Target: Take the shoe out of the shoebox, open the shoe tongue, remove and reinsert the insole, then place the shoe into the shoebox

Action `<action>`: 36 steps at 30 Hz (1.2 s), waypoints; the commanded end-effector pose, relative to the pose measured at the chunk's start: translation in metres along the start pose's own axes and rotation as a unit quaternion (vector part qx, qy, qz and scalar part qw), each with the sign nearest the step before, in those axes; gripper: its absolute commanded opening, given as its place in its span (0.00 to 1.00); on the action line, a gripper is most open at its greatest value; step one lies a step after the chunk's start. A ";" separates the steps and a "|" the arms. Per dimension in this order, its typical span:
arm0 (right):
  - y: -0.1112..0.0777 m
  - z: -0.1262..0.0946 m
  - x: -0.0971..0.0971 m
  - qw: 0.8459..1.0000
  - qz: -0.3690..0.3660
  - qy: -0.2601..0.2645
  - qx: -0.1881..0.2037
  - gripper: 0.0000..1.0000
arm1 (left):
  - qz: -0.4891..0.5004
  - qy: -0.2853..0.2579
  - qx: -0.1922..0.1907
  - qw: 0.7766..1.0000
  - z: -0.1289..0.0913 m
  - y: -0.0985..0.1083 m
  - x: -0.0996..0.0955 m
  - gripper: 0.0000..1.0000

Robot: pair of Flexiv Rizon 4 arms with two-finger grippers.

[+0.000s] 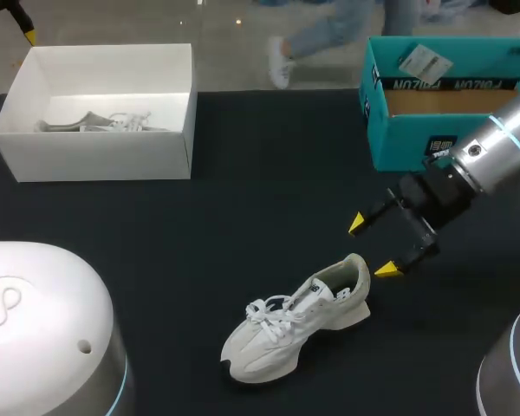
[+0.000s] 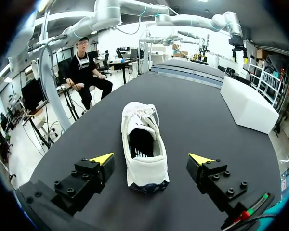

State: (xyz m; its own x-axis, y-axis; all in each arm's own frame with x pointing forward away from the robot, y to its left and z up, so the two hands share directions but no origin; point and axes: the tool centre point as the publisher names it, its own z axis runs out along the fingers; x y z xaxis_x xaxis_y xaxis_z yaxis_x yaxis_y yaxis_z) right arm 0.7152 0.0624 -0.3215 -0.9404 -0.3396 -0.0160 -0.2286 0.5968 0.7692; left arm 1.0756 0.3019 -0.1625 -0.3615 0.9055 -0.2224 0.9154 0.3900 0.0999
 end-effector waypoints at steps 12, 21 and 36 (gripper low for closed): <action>-0.028 0.012 -0.001 0.999 0.031 -0.009 0.007 1.00 | 0.000 0.001 -0.002 1.000 0.000 -0.002 0.000 1.00; -0.043 0.028 0.003 0.999 0.042 0.009 0.000 1.00 | 0.000 0.001 -0.002 1.000 0.000 -0.002 0.000 1.00; -0.051 0.054 0.005 0.998 0.049 0.039 -0.016 1.00 | 0.000 0.001 -0.002 1.000 0.000 -0.002 0.000 1.00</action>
State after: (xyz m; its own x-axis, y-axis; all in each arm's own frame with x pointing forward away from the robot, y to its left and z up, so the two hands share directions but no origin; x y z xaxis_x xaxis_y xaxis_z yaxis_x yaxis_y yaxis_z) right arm 0.7072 0.0667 -0.3882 -0.9367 -0.3335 0.1065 -0.1299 0.6136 0.7788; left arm 1.0755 0.3020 -0.1625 -0.3616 0.9054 -0.2224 0.9153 0.3901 0.0999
